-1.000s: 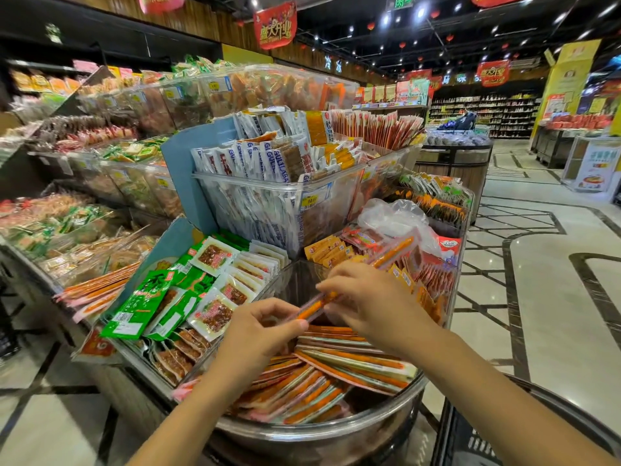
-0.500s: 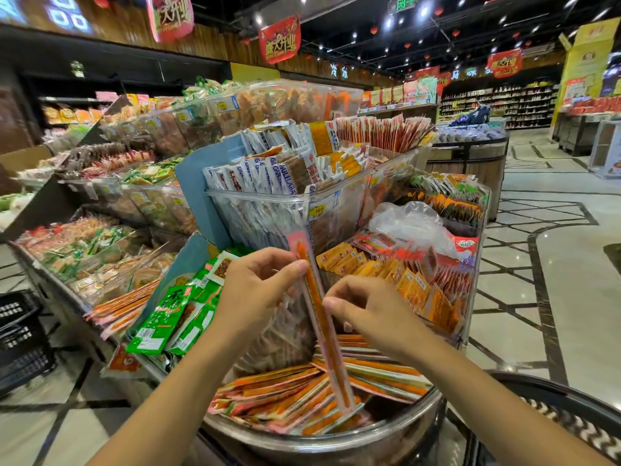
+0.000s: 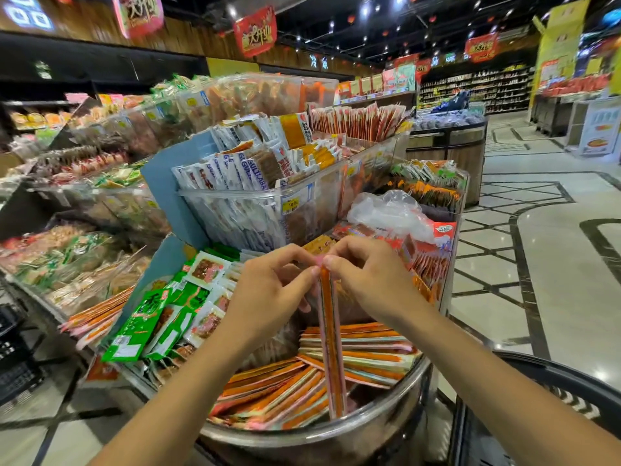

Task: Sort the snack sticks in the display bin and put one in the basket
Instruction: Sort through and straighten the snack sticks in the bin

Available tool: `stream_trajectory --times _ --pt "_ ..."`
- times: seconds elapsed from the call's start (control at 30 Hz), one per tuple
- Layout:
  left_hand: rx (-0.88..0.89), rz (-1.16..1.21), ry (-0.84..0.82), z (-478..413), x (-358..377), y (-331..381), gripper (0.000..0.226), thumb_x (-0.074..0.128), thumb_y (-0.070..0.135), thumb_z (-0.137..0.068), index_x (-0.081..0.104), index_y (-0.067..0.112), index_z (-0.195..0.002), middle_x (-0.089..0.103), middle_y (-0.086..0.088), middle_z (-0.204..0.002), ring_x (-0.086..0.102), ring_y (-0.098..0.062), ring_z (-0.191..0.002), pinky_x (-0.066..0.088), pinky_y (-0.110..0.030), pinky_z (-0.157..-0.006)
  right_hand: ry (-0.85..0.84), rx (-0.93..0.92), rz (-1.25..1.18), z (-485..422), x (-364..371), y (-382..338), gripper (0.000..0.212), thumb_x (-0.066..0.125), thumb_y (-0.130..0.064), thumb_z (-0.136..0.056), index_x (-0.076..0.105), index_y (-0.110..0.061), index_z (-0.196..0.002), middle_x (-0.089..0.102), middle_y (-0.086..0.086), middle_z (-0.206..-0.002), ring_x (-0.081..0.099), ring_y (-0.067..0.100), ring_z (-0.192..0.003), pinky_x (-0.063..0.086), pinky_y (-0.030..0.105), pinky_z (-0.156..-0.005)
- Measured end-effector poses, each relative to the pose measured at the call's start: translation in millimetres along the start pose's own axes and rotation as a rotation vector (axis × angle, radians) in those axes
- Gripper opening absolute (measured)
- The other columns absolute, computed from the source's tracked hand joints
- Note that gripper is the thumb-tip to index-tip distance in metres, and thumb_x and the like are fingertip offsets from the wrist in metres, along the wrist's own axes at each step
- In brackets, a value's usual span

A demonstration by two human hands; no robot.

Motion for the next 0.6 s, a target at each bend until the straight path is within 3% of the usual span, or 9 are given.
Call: stream_trajectory --times 0.07,0.23,0.37,0.47,0.53,0.6 --pt "0.072 -0.097 0.042 0 2 -2 0.004 0.067 0.017 -0.095 0.070 0.019 -0.094 0.071 0.004 -0.064 0.067 -0.015 -0.055 0.051 -0.027 -0.053 0.022 0.015 -0.044 0 1 -1 0.022 0.064 -0.019 -0.095 0.072 -0.021 -0.074 0.065 -0.007 -0.067 0.060 0.005 -0.066 0.048 0.021 -0.063" --pt "0.109 -0.127 0.126 0 5 -5 0.007 0.067 0.034 -0.095 0.070 0.028 -0.093 0.070 0.007 -0.070 0.069 -0.016 -0.060 0.057 -0.045 -0.052 0.056 0.135 -0.313 2 3 0 0.024 0.057 -0.004 -0.097 0.073 0.003 -0.080 0.064 0.008 -0.064 0.058 0.018 -0.060 0.051 0.031 -0.061" --pt "0.036 -0.076 0.166 -1 7 -1 0.004 0.072 0.023 -0.091 0.072 0.019 -0.092 0.072 0.006 -0.070 0.069 -0.012 -0.056 0.059 -0.036 -0.052 -0.044 0.140 -0.279 3 -4 3 0.013 0.062 -0.012 -0.097 0.074 -0.010 -0.091 0.068 0.016 -0.080 0.064 0.020 -0.075 0.057 0.045 -0.075" --pt "-0.023 0.078 0.215 -4 10 7 0.008 0.074 0.017 -0.089 0.070 0.009 -0.087 0.073 0.000 -0.070 0.069 -0.012 -0.054 0.053 -0.022 -0.048 -0.113 0.031 -0.064 3 -8 2 0.006 0.073 -0.025 -0.090 0.072 -0.019 -0.093 0.071 0.006 -0.085 0.069 0.021 -0.082 0.058 0.047 -0.081" --pt "-0.064 0.140 0.224 -5 13 6 0.007 0.069 0.016 -0.094 0.069 0.010 -0.090 0.074 -0.002 -0.072 0.070 -0.015 -0.056 0.055 -0.024 -0.050 -0.067 0.015 -0.013 -1 -10 4 0.009 0.074 -0.029 -0.088 0.071 -0.021 -0.089 0.071 0.003 -0.084 0.068 0.023 -0.081 0.055 0.053 -0.078" --pt "-0.066 0.107 0.198 -2 18 -4 0.008 0.065 0.020 -0.097 0.070 0.016 -0.093 0.075 0.000 -0.078 0.072 -0.015 -0.066 0.061 -0.035 -0.060 -0.007 0.009 0.011 -3 -15 6 0.014 0.073 -0.034 -0.086 0.069 -0.021 -0.085 0.069 0.003 -0.080 0.067 0.025 -0.078 0.055 0.054 -0.074"
Point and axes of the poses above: each hand's wrist, its own z-axis away from the middle knuckle, its own x-axis out of the palm, y = z × x, the point moved 2 cm from there along -z, towards the middle knuckle
